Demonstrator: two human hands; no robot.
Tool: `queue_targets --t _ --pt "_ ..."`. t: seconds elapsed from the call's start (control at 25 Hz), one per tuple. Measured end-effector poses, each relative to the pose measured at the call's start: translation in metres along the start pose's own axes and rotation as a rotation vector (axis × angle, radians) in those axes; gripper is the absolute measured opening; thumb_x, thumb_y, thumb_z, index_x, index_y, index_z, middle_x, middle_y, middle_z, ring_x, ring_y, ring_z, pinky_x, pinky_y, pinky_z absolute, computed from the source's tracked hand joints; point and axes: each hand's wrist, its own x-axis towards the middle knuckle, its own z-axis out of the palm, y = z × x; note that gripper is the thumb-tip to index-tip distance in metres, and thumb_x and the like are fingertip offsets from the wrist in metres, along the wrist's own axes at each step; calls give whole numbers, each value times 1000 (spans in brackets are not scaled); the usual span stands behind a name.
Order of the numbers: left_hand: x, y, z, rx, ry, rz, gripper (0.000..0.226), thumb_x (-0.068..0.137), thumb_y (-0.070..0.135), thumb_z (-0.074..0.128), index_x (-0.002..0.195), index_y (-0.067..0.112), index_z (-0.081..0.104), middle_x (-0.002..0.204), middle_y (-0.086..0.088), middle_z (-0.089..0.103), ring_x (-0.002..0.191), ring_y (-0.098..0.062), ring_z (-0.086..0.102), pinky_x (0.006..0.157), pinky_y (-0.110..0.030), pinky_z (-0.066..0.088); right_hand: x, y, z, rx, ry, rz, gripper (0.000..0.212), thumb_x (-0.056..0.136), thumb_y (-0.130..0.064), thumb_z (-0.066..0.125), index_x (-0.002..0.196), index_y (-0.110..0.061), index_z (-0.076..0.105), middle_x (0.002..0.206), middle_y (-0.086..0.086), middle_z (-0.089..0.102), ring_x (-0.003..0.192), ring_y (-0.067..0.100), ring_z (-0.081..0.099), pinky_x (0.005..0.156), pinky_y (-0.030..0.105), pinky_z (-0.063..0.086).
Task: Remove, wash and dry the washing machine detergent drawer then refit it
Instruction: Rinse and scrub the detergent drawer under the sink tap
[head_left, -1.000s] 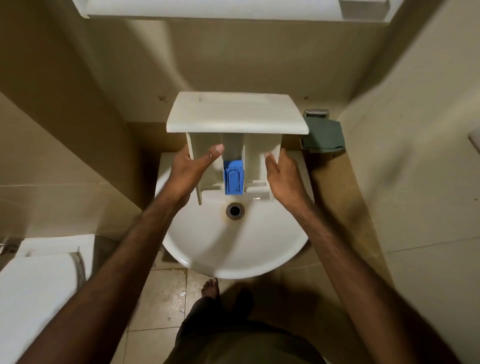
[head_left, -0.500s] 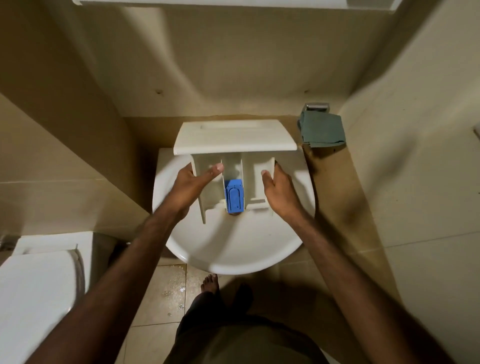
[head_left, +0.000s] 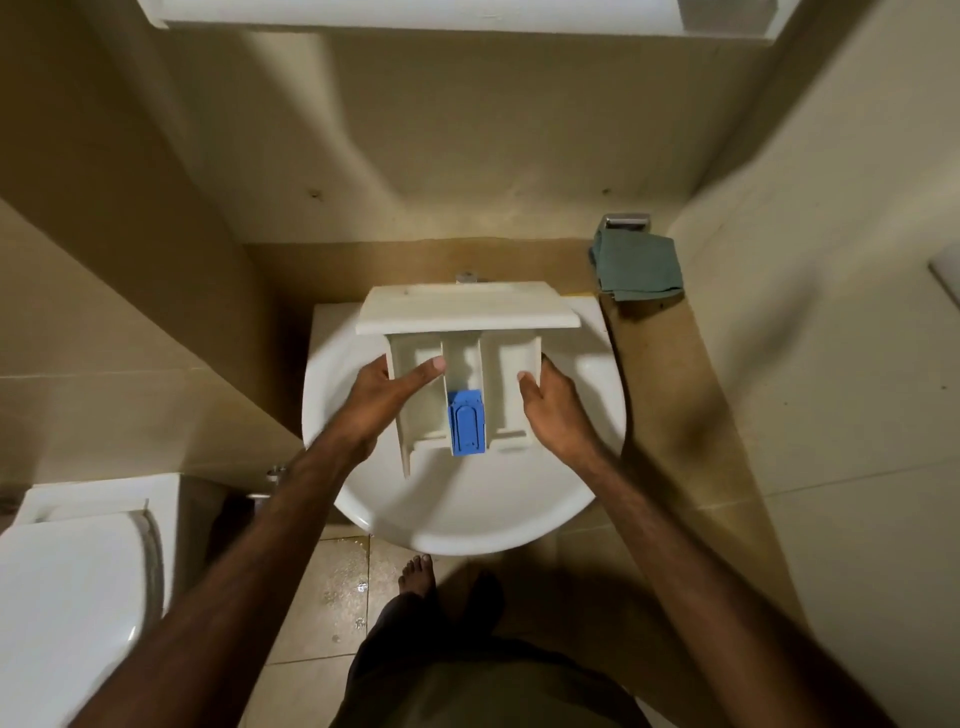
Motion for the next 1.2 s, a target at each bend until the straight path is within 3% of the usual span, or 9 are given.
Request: queue_targets --t 0.16,0.28,0.4,0.56,0.68,0.8,0.92,1.08,1.2 --pt "10 46 -5 -53 -1 143 52 77 46 82 123 24 72 116 5 79 111 -16 74 93 -37 59 20 -41 -25 1 137 -100 31 110 -20 46 133 -2 56 129 17 66 120 31 62 93 27 43" --pt "13 65 -11 -69 2 230 49 80 43 82 123 22 72 119 3 78 112 -15 73 93 -34 60 25 -55 -32 52 177 -147 28 111 -23 44 126 -4 57 124 15 67 116 30 61 95 33 47" --pt "6 41 -6 -61 19 149 44 80 40 82 119 23 73 113 6 80 110 -15 74 89 -31 60 11 -35 -16 42 132 -75 35 111 -22 45 139 -4 53 134 14 65 125 29 60 98 25 42" --pt "-5 -4 -2 -7 3 -51 43 81 45 83 119 26 74 109 6 81 106 -20 75 96 -45 59 -12 1 6 -15 4 13 36 110 -18 44 144 -7 51 130 13 68 122 32 64 98 31 48" --pt "-1 15 -3 -23 7 -13 40 84 42 82 120 26 74 108 7 81 106 -19 76 81 -33 60 0 -14 -5 -14 46 -23 37 110 -19 45 145 -7 51 133 13 66 122 30 62 98 28 45" --pt "7 59 -8 -26 20 104 37 84 40 83 117 28 74 113 9 79 106 -10 75 88 -30 59 17 -45 -23 51 127 -90 34 111 -21 45 138 -4 54 133 14 65 123 27 60 95 24 40" --pt "10 75 -12 -22 26 166 29 84 40 83 110 31 74 112 10 79 109 -9 73 91 -28 58 24 -52 -23 113 189 -124 34 111 -22 45 135 -1 54 131 17 65 122 30 60 102 35 47" --pt "-4 24 -6 -21 22 34 30 87 38 81 114 29 73 103 15 80 99 -6 76 75 -22 58 -1 -16 4 47 95 -13 45 111 -20 45 153 -7 44 142 14 62 132 29 58 109 31 44" --pt "-12 -7 -6 -5 2 -52 36 87 42 80 119 29 72 107 11 80 104 -15 75 85 -35 59 -14 3 13 8 11 19 40 110 -19 45 149 -9 49 129 12 68 121 32 65 105 41 52"
